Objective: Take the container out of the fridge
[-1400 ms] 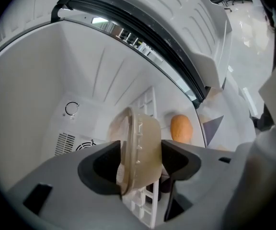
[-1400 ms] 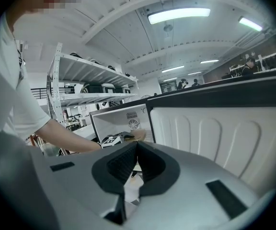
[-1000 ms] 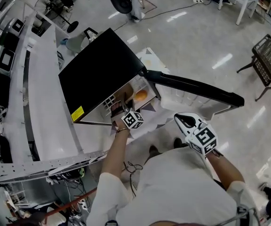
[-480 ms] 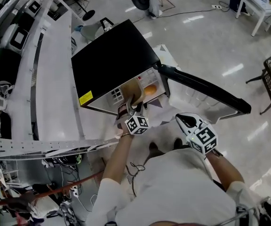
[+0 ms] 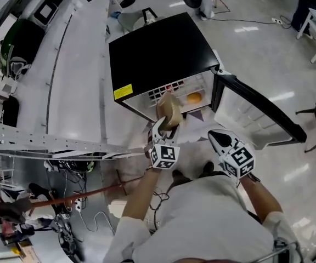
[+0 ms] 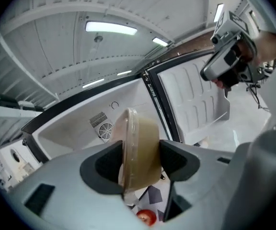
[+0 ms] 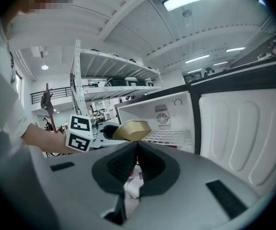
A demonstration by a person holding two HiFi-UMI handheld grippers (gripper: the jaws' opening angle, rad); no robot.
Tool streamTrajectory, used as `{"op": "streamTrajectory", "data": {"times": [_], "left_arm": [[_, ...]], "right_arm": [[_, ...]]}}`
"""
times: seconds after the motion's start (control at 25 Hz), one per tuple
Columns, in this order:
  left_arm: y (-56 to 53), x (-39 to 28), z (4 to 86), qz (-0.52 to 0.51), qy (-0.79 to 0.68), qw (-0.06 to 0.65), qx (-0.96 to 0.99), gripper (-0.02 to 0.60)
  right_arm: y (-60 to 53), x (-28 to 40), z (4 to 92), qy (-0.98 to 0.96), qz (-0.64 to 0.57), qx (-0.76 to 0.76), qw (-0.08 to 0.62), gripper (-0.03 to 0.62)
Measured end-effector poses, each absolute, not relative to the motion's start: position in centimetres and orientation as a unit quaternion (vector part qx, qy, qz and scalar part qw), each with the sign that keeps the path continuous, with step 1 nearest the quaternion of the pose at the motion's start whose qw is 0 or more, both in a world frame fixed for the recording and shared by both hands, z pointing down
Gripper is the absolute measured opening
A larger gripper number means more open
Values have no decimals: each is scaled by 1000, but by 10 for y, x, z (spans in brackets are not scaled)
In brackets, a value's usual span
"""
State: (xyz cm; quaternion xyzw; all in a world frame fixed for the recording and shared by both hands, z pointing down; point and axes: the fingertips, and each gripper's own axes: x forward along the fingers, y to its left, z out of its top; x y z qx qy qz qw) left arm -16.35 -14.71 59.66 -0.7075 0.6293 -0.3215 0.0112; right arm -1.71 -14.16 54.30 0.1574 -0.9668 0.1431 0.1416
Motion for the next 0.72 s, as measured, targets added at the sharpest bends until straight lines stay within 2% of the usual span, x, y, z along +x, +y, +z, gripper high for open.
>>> {"op": "streamTrajectory", "data": {"times": [0.72], "left_arm": [[-35,-225,505,-121,679,-36,-723,235]], "right_arm": [[-90,-103,514,-970,116,165,137,6]]}}
